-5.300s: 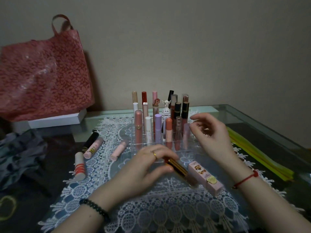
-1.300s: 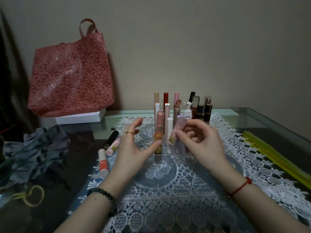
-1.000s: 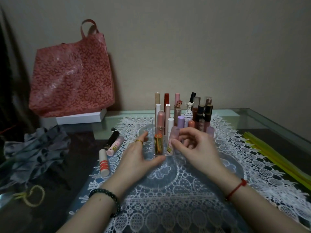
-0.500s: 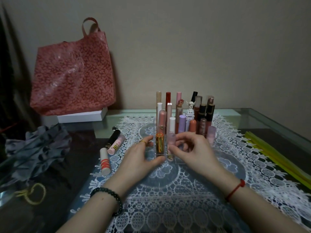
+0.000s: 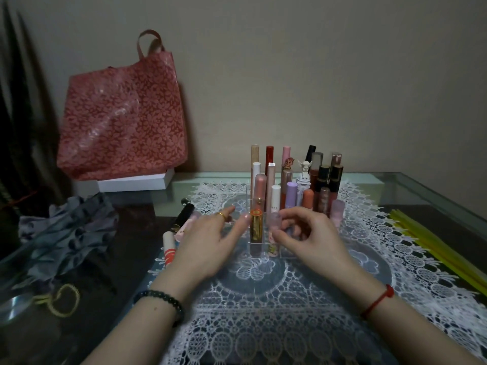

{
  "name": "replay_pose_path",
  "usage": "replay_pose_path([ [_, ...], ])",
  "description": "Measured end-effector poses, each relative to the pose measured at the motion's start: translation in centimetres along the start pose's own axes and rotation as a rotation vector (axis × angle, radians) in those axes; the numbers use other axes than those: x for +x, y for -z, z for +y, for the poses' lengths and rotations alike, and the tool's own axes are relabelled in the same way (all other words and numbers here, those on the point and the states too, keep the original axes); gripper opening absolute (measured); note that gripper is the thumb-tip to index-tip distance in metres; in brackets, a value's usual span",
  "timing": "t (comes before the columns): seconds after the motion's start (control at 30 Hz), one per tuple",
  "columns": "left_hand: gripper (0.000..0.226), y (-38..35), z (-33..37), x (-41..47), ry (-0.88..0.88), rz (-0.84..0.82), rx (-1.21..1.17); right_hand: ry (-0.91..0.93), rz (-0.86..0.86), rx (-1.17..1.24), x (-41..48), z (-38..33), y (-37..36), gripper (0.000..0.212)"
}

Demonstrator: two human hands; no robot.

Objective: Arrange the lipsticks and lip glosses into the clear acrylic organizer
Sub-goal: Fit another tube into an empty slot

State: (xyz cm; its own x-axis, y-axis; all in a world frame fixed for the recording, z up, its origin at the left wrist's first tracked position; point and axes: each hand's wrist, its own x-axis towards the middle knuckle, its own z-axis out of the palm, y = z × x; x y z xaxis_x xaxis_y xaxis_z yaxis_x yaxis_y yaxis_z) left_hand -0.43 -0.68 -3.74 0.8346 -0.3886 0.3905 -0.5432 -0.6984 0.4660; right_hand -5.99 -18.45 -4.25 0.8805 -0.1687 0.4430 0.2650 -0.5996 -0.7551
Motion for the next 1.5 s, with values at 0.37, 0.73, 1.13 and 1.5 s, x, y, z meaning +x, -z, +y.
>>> replay_pose_path([
  [0.37, 0.025, 1.3, -6.2, 1.7, 0.232, 0.229, 0.386, 0.023, 0.079, 0.060, 0.3, -0.5, 1.0, 0.020],
  [0.73, 0.047, 1.3, -5.6, 1.9, 0.184, 0.344, 0.064, 0.079, 0.133, 0.097, 0.2, -1.0, 1.3, 0.020],
  [1.13, 0.023, -0.1, 2.2, -0.5, -0.187, 0.310, -0.770, 0.140, 0.072, 0.366, -0.5, -2.8, 1.1, 0.035],
  [1.5, 0.026, -0.7, 2.3, -0.5, -0.264, 0.265, -0.691, 0.140, 0.058, 0.513, -0.5, -3.4, 1.5, 0.021],
])
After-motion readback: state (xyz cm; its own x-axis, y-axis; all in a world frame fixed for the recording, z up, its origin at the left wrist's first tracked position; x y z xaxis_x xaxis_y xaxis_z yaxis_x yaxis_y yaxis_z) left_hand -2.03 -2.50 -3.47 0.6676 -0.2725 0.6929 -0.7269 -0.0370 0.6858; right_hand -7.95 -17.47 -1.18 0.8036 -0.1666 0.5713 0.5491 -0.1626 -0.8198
